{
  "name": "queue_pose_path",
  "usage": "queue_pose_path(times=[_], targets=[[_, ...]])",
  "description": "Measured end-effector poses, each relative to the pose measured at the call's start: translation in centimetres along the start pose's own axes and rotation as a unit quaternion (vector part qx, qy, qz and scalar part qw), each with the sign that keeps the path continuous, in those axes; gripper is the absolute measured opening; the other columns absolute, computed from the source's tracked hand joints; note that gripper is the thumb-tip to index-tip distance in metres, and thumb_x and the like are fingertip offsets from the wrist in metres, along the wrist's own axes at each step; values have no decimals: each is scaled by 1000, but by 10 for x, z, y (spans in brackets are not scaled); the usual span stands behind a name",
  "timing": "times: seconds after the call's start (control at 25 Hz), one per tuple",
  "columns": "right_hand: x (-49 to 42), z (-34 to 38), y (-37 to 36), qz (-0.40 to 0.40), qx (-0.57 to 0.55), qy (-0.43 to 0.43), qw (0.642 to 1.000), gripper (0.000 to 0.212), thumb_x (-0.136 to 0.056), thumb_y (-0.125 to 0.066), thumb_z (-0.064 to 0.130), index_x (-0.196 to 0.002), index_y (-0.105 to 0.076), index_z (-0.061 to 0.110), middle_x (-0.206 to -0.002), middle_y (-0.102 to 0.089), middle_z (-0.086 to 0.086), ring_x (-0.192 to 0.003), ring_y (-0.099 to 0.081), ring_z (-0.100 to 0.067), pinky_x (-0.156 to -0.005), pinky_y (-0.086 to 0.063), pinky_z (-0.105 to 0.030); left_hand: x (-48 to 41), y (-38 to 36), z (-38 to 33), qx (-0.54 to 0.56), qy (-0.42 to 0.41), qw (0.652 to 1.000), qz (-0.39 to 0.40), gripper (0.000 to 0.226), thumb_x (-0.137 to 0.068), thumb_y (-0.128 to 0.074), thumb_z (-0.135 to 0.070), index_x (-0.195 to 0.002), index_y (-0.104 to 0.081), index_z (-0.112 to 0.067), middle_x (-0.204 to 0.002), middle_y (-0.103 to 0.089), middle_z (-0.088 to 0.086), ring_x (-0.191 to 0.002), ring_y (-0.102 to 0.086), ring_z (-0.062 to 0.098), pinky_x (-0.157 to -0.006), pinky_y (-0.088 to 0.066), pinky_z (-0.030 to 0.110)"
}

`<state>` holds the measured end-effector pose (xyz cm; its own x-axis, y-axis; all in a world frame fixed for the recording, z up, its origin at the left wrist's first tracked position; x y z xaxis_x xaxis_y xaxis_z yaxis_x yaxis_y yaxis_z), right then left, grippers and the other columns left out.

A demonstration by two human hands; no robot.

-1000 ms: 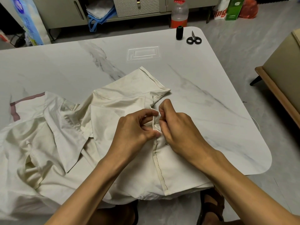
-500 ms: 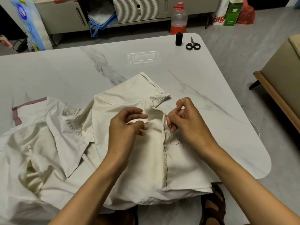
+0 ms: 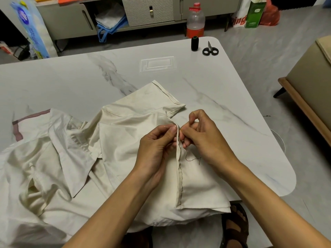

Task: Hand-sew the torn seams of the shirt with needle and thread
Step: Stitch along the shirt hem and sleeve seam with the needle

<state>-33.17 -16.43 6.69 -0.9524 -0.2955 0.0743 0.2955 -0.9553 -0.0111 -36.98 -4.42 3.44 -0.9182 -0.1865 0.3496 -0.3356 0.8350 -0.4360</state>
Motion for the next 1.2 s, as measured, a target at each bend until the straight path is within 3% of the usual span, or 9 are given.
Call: queue_pose_path(times=[0.16,0.4,0.68,0.76,0.88,1.0,1.08,1.2], targets=[[1,0,2,-10,15,-2,1000,22,-90,-47,-5,-86,-39,15,-65,-62,-5,-58,-53,-24,-67,-48,-42,-2,-1,2,29,22,999,2,19,-80,-69,-18,-91,-68,-2,-85,-68,14,-78,-65,21,-81,-57,27],[0,2,2,-6,26,13,1000,22,-86,-48,-7,-86,-38,13,-62,-59,-4,-56,-51,-21,-63,-46,-37,0,-3,0,35,22,999,7,18,-81,-67,-15,-90,-67,1,-81,-66,16,-71,-67,21,-70,-59,26],[3,-1,0,-17,116,32,993,17,-92,-54,5,-87,-43,16,-67,-62,-12,-58,-57,-20,-62,-47,-34,-2,-1,4,1,14,1000,-7,17,-76,-73,-15,-86,-72,-1,-90,-67,24,-78,-67,27,-84,-56,38],[5,2,6,-39,219,69,972,13,-93,-56,13,-90,-45,19,-70,-61,-5,-66,-56,-22,-66,-46,-38,-3,-1,4,-10,5,1000,-18,21,-73,-75,-15,-88,-73,-1,-90,-69,20,-82,-66,26,-84,-55,36],[18,16,8,-94,388,181,899,16,-92,-57,35,-92,-48,23,-81,-57,10,-77,-52,-14,-66,-44,-35,-6,-4,3,2,-10,999,-33,18,-71,-76,-13,-84,-73,-1,-84,-67,13,-78,-64,20,-74,-56,26],[27,19,9,-104,464,199,857,26,-81,-62,42,-93,-51,22,-82,-57,9,-77,-53,-15,-62,-37,-29,-8,-12,4,7,-8,999,-31,9,-70,-76,-10,-76,-74,-5,-75,-65,9,-69,-62,17,-67,-54,24],[25,14,15,-98,472,161,861,21,-82,-63,27,-97,-51,21,-81,-60,7,-74,-59,-21,-61,-42,-32,-9,-16,5,-9,-11,999,-31,4,-75,-75,-8,-77,-73,-4,-75,-65,9,-71,-62,18,-71,-56,26],[18,10,29,-103,375,110,915,16,-86,-60,10,-98,-54,20,-76,-60,9,-74,-59,-19,-68,-48,-36,-9,-17,4,-34,-37,997,-50,7,-85,-71,-4,-78,-71,-5,-77,-67,2,-72,-62,12,-71,-56,22]])
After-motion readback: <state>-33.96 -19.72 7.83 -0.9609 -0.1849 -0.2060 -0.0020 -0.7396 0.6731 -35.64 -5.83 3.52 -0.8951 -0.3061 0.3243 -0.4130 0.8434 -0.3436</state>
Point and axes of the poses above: each hand's wrist, its own x-axis away from the middle knuckle, its own y-axis out of the back of the hand, z = x × y, the point moved 5 cm from there along -x, towards the middle knuckle
